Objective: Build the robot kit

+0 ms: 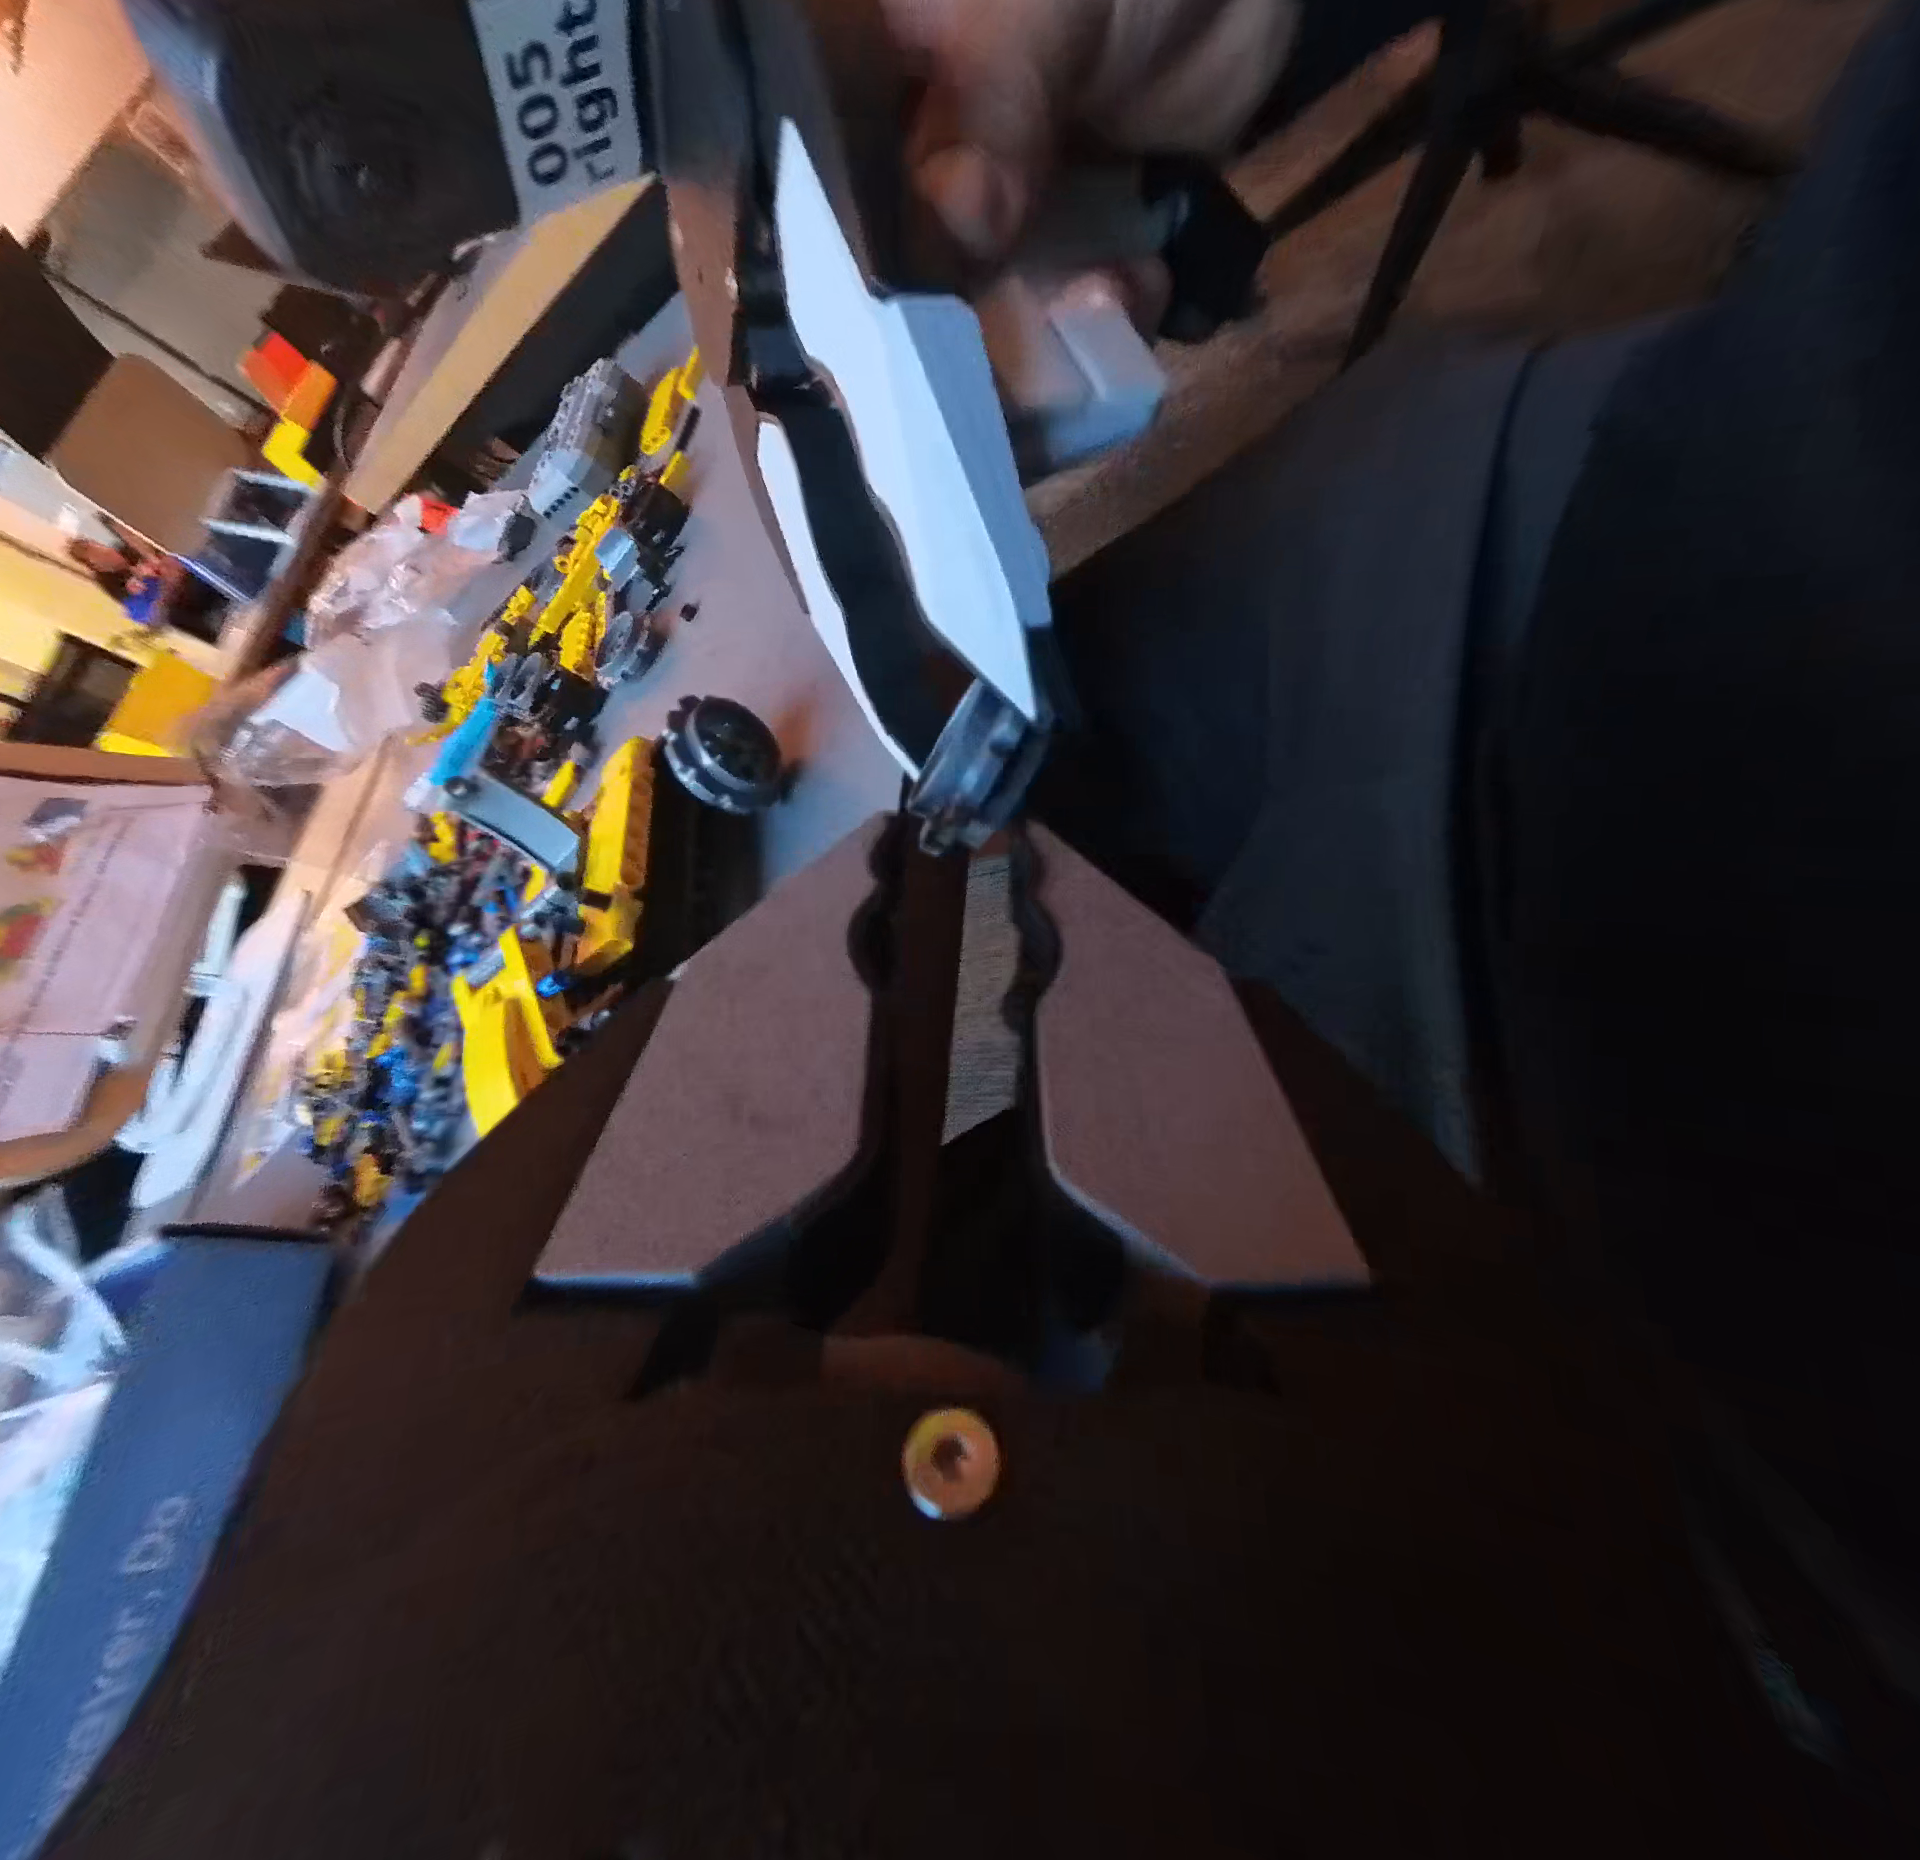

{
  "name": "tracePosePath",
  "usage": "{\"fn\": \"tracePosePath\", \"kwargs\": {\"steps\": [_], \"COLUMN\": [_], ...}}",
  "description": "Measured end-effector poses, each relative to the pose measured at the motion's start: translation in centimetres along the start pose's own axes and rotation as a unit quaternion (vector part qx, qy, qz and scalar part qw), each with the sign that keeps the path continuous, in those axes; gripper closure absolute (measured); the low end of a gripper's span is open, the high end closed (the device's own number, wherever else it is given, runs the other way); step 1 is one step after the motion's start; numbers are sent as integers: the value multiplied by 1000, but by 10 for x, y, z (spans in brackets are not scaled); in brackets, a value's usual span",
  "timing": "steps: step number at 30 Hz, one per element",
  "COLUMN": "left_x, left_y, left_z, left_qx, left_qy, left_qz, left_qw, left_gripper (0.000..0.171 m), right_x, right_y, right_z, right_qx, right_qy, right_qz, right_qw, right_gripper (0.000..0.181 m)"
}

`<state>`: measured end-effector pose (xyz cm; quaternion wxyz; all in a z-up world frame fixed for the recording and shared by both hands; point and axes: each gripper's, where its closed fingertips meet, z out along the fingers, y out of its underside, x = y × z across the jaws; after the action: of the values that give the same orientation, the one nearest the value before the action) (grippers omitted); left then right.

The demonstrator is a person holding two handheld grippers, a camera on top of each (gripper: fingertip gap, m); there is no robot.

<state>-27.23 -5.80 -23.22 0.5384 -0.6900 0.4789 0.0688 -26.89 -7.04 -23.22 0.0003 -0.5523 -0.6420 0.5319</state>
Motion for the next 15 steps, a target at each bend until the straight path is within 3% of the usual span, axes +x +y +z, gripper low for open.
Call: {"fn": "tracePosePath", "kwargs": {"steps": [6,13,15], "left_x": [-4,-10,-13], "left_y": [1,2,6], "left_z": [-4,-6,-3], "left_qx": [12,40,33], "left_qy": [-78,-97,-87], "left_qz": [144,93,60], "left_qw": [986,990,994], "left_gripper": [164,164,164], "right_x": [-2,7,20], "right_y": [-2,-1,-8], "right_z": [2,0,-7], "right_qx": [3,-4,10], "right_qy": [20,133,190], "right_qz": [-19,-113,-130], "right_qw": [1000,985,973], "right_gripper": [140,140,129]}}
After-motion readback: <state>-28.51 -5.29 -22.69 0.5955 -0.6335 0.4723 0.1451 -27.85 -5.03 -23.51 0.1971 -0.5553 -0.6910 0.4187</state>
